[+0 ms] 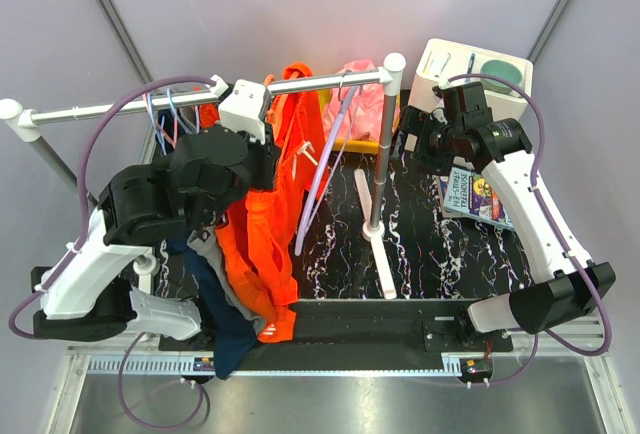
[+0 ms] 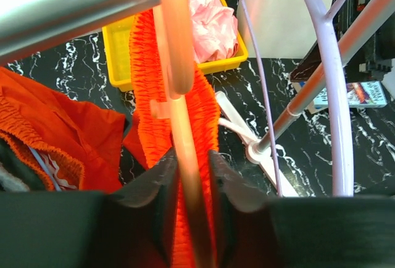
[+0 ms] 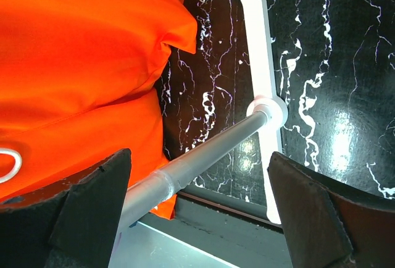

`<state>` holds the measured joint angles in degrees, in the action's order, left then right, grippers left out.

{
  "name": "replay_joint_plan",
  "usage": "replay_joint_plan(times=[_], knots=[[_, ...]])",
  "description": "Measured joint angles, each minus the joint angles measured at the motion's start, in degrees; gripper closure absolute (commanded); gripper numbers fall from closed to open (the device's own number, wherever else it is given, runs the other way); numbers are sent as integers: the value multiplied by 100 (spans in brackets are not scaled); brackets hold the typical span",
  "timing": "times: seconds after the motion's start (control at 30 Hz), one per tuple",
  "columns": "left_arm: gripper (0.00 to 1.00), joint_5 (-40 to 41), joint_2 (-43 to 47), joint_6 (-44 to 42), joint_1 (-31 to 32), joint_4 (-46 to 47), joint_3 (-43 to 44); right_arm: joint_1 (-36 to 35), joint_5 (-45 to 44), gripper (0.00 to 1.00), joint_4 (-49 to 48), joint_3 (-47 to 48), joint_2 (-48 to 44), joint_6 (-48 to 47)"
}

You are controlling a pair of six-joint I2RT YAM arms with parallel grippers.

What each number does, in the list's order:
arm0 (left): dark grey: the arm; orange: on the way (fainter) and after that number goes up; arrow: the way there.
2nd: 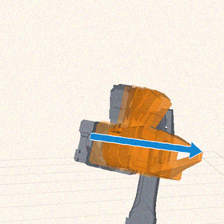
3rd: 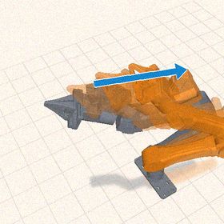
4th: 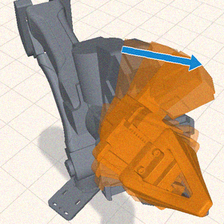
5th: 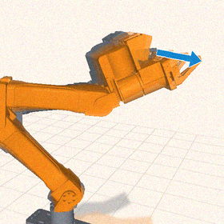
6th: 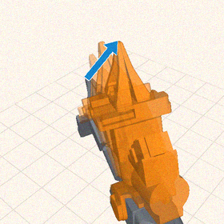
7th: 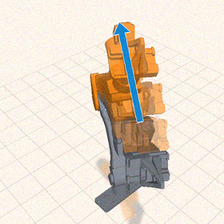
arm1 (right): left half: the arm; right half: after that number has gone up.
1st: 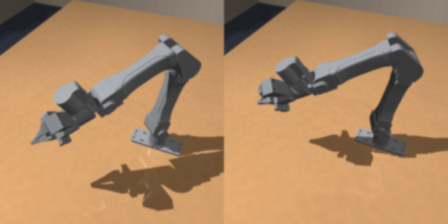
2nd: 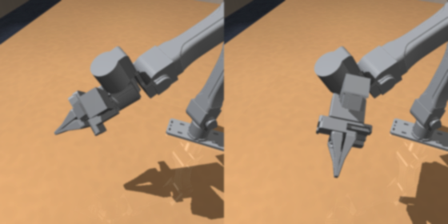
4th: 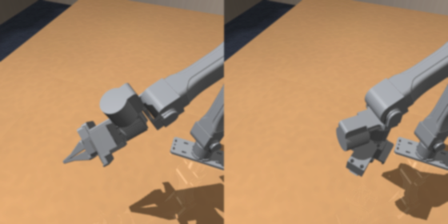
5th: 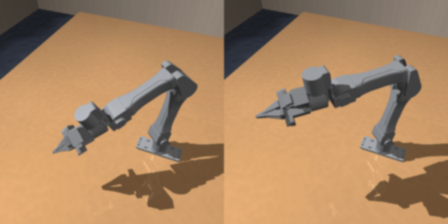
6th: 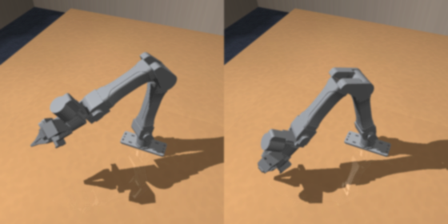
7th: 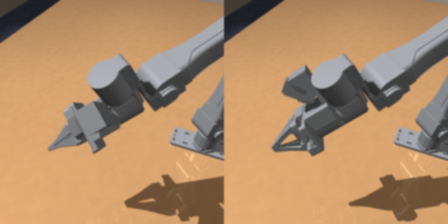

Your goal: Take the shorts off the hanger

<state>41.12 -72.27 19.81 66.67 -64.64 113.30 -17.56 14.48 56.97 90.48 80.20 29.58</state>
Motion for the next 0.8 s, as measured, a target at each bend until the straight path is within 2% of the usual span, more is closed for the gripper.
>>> replay_joint_plan(times=[0.07, 0.13, 0.17, 0.43, 0.8], knots=[[82, 9, -46, 15, 0, 0, 20, 0, 4, 0, 2, 0, 4, -42], [98, 9, -72, 28, 0, 0, 37, 0, 7, 0, 4, 0, 11, -76], [100, 7, -72, 44, 0, 0, 37, 0, 7, 0, 9, 0, 15, -87], [100, -11, -72, 127, 0, -79, 116, 0, 13, 0, 39, 28, 50, -138], [100, -157, 107, 190, 0, -251, 662, 0, 20, 0, 39, 28, 96, -153]])
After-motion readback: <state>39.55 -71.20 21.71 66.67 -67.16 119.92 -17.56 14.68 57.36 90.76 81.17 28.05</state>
